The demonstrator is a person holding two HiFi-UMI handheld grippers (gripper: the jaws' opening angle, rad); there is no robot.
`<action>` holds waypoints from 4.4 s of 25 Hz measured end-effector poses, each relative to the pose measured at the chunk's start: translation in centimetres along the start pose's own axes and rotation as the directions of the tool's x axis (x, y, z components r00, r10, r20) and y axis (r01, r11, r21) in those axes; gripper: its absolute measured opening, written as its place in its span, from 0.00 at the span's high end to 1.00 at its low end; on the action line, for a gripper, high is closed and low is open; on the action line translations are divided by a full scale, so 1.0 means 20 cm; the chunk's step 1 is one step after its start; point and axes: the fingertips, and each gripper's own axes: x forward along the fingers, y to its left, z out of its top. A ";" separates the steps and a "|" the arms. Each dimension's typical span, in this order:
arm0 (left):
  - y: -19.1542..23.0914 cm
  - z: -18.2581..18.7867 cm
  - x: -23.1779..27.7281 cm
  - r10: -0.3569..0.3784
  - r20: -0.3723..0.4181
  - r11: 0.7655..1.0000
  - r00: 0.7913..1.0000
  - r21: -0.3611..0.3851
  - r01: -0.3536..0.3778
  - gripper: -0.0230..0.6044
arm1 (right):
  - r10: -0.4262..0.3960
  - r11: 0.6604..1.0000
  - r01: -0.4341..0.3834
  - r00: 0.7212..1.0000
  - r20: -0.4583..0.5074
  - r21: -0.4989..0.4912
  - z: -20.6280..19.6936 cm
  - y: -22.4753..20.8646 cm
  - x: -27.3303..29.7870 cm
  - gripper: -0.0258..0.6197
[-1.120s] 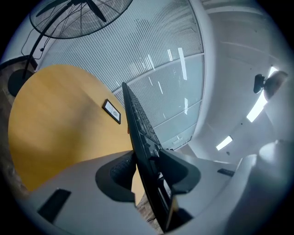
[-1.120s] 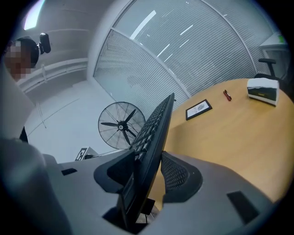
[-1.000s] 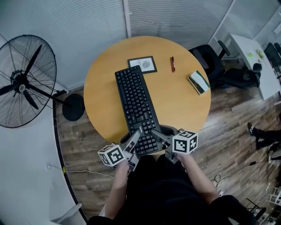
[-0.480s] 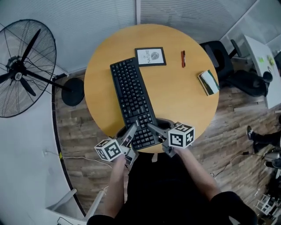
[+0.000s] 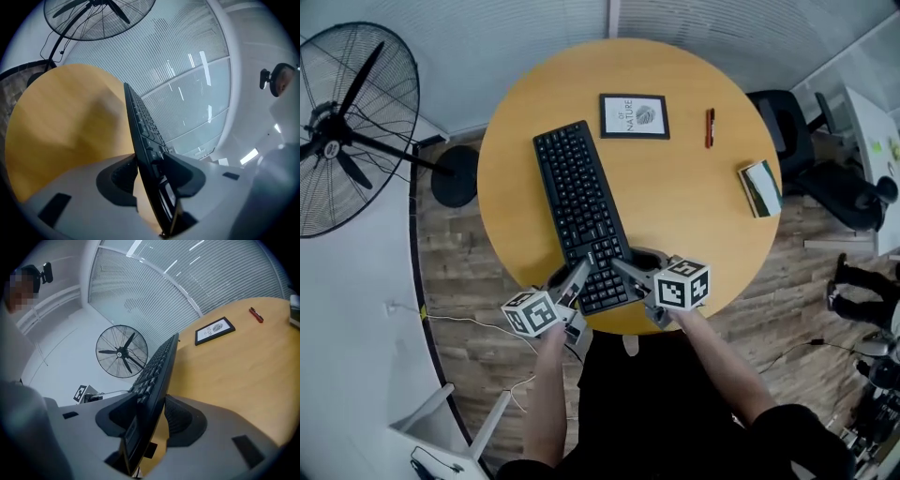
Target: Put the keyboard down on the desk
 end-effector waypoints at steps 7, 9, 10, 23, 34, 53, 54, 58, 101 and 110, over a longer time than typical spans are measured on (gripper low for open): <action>0.13 -0.05 0.06 0.037 0.007 0.997 0.999 -0.072 -0.036 0.72 | 0.003 1.000 -0.002 0.998 -0.065 0.021 -0.04 -0.12 0.08 0.66; 0.15 -0.06 0.07 0.042 0.010 0.995 0.999 -0.095 -0.041 0.72 | 0.007 1.000 -0.005 0.997 -0.071 0.028 -0.05 -0.14 0.09 0.66; 0.16 -0.07 0.08 0.044 0.013 0.994 0.999 -0.104 -0.042 0.72 | 0.006 1.000 -0.004 0.997 -0.072 0.029 -0.06 -0.15 0.10 0.66; 0.32 -0.18 0.11 0.145 -0.072 0.980 0.987 -0.125 -0.153 0.68 | -0.043 0.999 0.044 0.991 -0.128 -0.002 -0.18 -0.25 0.17 0.66; 0.47 -0.28 0.13 0.299 -0.180 0.951 0.937 -0.018 -0.307 0.67 | -0.144 0.988 0.127 0.962 -0.233 -0.088 -0.31 -0.36 0.22 0.65; 0.54 -0.34 0.15 0.410 -0.277 0.912 0.869 0.107 -0.396 0.67 | -0.268 0.955 0.212 0.918 -0.294 -0.209 -0.37 -0.44 0.26 0.62; 0.54 -0.35 0.15 0.416 -0.289 0.909 0.862 0.114 -0.401 0.67 | -0.271 0.954 0.215 0.917 -0.294 -0.210 -0.37 -0.44 0.26 0.62; 0.53 -0.37 0.16 0.457 -0.325 0.889 0.828 0.157 -0.430 0.66 | -0.290 0.948 0.230 0.911 -0.294 -0.222 -0.37 -0.45 0.24 0.62; -0.11 -0.13 0.03 0.262 -0.071 0.814 0.962 0.553 -0.180 0.67 | -0.397 0.868 0.415 0.910 0.122 -0.273 -0.10 -0.08 -0.20 0.68; -0.51 0.07 -0.12 0.201 0.130 0.712 0.971 0.662 -0.236 0.70 | -0.269 0.833 0.366 0.923 0.276 -0.415 0.17 0.24 -0.39 0.78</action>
